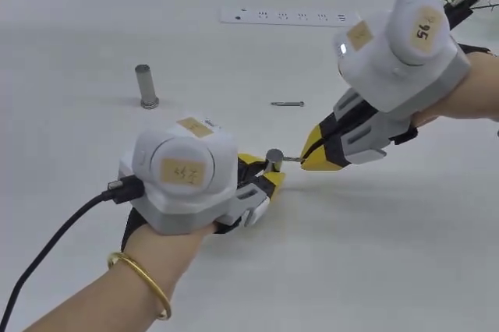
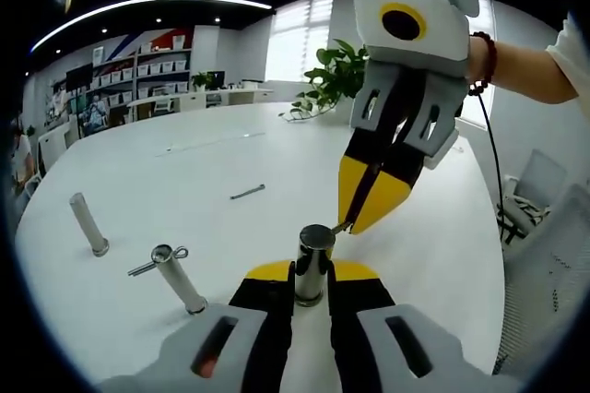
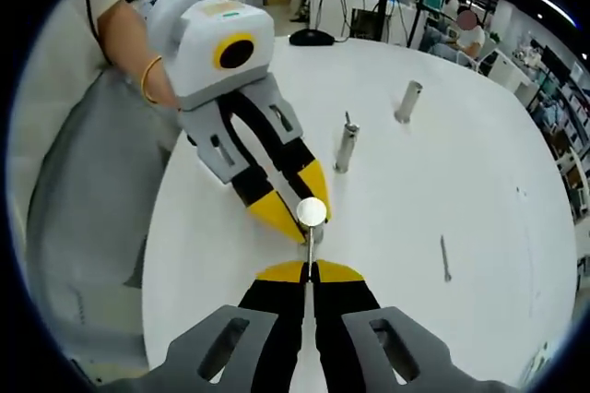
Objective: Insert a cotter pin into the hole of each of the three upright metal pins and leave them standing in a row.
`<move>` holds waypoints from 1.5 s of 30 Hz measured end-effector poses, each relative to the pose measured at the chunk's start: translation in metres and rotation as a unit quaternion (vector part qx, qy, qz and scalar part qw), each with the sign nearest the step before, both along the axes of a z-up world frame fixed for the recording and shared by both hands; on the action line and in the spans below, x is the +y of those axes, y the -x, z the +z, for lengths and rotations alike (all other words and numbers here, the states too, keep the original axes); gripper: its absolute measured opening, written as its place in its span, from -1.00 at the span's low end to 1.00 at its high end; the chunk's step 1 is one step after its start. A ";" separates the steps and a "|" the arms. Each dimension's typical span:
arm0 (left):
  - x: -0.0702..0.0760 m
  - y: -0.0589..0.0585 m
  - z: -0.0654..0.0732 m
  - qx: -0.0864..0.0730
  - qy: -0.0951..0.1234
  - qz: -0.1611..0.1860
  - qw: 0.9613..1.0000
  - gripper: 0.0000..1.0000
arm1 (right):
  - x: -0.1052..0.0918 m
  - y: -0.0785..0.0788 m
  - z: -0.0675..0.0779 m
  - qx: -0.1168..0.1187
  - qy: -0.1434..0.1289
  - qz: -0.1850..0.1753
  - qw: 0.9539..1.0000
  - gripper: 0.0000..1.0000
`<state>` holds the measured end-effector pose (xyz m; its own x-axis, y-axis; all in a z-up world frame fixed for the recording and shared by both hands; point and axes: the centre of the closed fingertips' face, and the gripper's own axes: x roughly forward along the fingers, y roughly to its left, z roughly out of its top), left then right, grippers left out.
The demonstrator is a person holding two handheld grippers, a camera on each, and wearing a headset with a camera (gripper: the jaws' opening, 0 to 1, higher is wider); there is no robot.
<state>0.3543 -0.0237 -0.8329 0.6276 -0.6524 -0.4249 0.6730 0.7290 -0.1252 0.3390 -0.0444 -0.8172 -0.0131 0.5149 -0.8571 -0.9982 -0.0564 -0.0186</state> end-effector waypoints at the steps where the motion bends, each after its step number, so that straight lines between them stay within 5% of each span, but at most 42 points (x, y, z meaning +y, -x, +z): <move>1: 0.000 0.000 0.000 0.000 0.000 0.000 1.000 -0.76 | 0.001 0.000 0.000 0.000 0.000 0.000 1.000 -0.93; 20: 0.001 0.000 -0.001 0.008 0.013 0.014 1.000 -0.76 | 0.014 0.000 0.000 0.005 -0.017 -0.011 1.000 -0.90; 24: 0.001 0.000 -0.001 0.007 0.012 0.015 1.000 -0.76 | 0.010 0.000 -0.001 0.006 -0.022 -0.022 1.000 -0.75; 45: 0.001 0.000 -0.003 0.019 0.028 0.029 0.999 -0.75 | 0.017 0.000 0.003 -0.005 -0.038 -0.020 0.999 -0.90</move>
